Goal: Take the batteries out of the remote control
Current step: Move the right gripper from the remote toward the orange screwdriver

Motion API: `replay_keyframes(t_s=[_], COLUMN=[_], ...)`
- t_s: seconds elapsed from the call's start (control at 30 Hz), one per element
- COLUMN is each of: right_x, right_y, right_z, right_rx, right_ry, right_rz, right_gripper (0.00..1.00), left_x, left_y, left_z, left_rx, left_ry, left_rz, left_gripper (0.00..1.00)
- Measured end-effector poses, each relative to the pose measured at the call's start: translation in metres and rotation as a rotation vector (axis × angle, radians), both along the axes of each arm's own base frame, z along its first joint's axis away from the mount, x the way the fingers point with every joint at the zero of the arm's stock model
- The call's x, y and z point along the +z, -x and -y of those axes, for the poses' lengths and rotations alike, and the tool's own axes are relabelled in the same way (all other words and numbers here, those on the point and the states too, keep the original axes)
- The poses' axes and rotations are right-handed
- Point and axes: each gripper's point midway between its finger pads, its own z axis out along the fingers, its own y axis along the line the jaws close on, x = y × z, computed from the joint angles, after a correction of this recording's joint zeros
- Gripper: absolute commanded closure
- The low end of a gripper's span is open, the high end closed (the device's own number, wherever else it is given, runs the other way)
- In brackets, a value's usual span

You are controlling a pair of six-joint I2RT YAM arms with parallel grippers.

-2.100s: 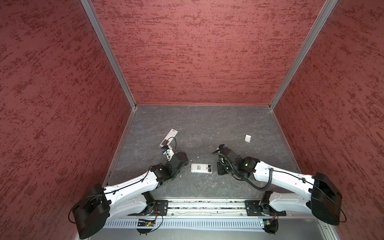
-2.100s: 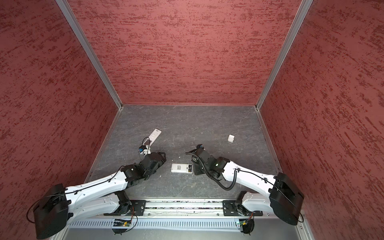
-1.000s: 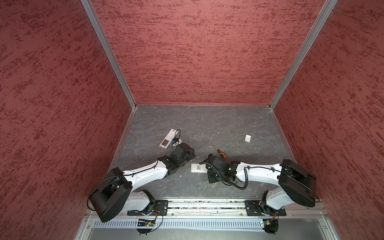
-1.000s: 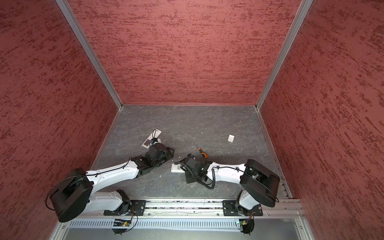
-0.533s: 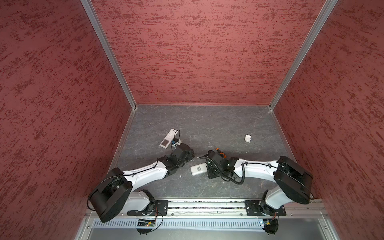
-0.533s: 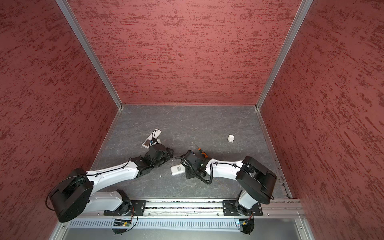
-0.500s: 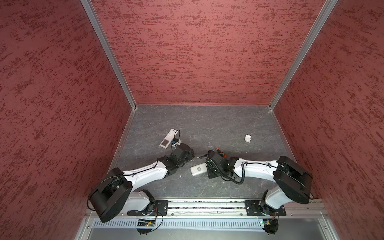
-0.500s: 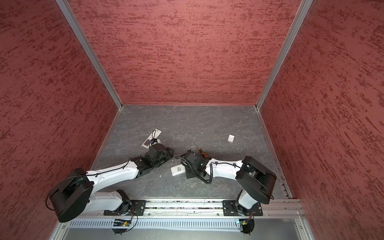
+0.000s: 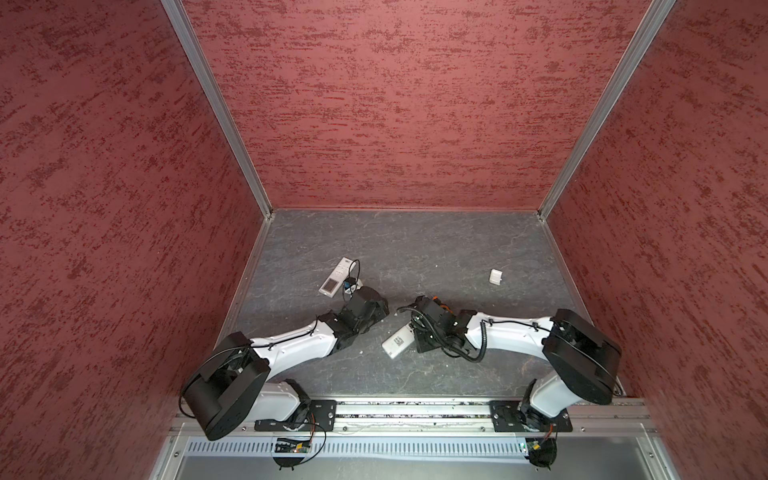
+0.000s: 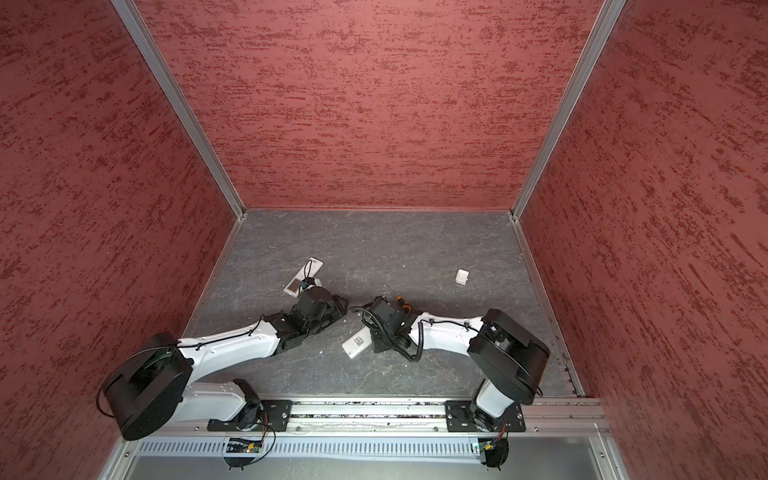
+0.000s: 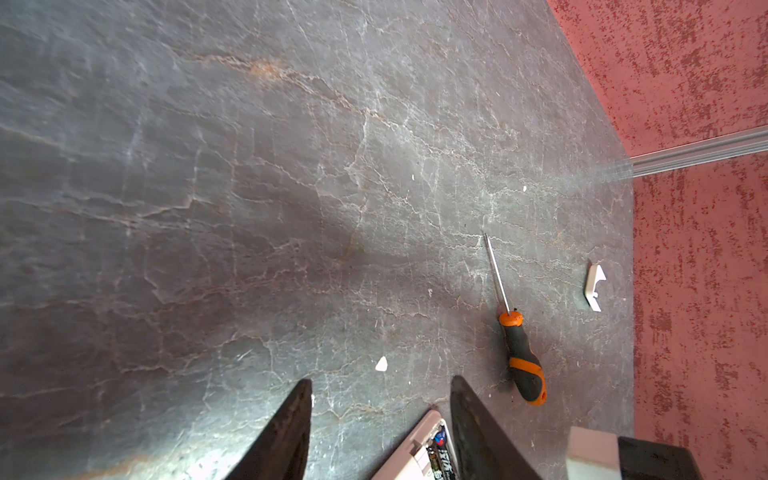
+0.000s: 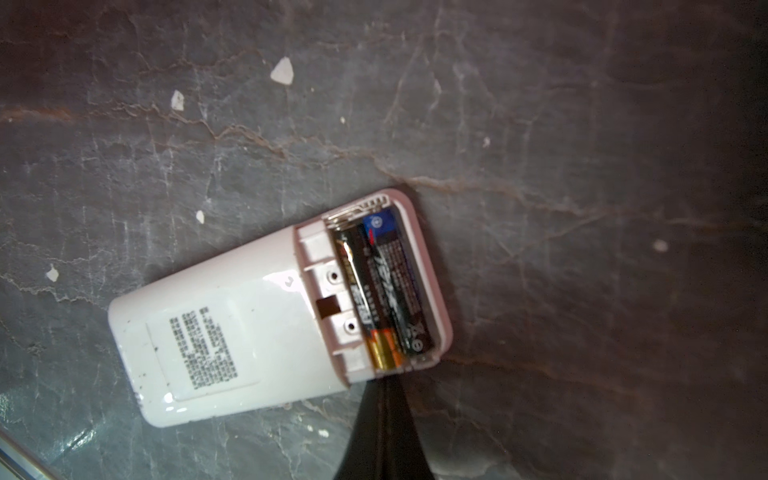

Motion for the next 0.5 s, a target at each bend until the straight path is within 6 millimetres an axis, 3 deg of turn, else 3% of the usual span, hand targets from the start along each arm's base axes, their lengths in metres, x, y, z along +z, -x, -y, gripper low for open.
replay_keyframes(t_s=[0.23, 0.5], right_x=[0.000, 0.022], right_y=[-0.004, -0.029], right_z=[0.004, 0.029], right_rx=[-0.006, -0.061], right_ry=[0.010, 0.005], right_rz=[-0.004, 0.035], right_gripper=[0.94, 0.71], left_x=[0.001, 0.002], left_y=[-0.003, -0.008], left_z=[-0.001, -0.005], left_rx=[0.008, 0.020], left_ry=[0.012, 0.028], left_rz=[0.004, 0.001], left_gripper=[0.46, 0.44])
